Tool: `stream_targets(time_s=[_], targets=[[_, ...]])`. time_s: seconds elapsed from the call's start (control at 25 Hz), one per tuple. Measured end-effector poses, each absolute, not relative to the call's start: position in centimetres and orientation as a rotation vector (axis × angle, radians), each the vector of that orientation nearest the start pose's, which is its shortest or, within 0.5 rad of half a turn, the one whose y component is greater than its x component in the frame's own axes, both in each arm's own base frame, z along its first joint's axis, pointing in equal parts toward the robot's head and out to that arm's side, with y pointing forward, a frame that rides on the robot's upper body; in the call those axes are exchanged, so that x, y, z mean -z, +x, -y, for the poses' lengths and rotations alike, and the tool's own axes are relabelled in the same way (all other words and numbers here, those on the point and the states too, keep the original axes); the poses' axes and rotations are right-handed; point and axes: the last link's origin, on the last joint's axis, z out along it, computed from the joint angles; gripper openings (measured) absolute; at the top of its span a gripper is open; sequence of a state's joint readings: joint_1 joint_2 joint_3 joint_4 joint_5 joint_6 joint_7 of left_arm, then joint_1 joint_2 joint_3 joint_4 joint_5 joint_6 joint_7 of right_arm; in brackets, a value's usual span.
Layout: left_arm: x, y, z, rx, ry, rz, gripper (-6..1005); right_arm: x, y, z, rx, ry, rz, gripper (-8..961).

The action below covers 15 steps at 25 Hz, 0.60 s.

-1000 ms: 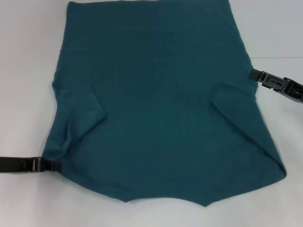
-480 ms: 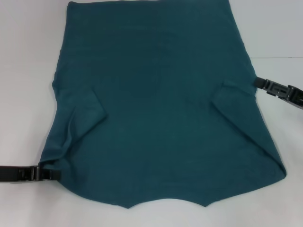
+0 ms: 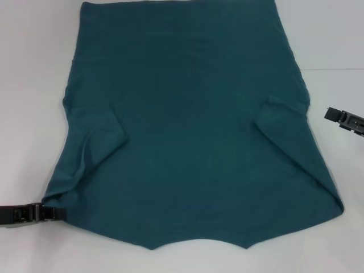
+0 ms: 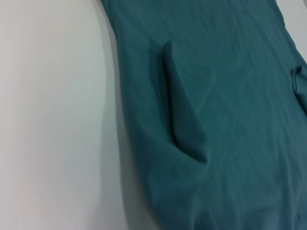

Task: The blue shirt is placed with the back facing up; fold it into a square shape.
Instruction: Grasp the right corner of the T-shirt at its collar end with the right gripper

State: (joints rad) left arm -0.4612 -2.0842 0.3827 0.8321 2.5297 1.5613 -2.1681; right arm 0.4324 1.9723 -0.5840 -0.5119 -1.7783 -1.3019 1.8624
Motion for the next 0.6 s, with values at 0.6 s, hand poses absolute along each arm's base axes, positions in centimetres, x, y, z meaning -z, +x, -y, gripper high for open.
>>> stream_targets(time_s=[0.6], targets=[[-3.7,-34.7,-29.3,0.395,-2.168,1.787,4,-7.1,36.3,-33.3,-0.702,-1.967,-1.675,909]])
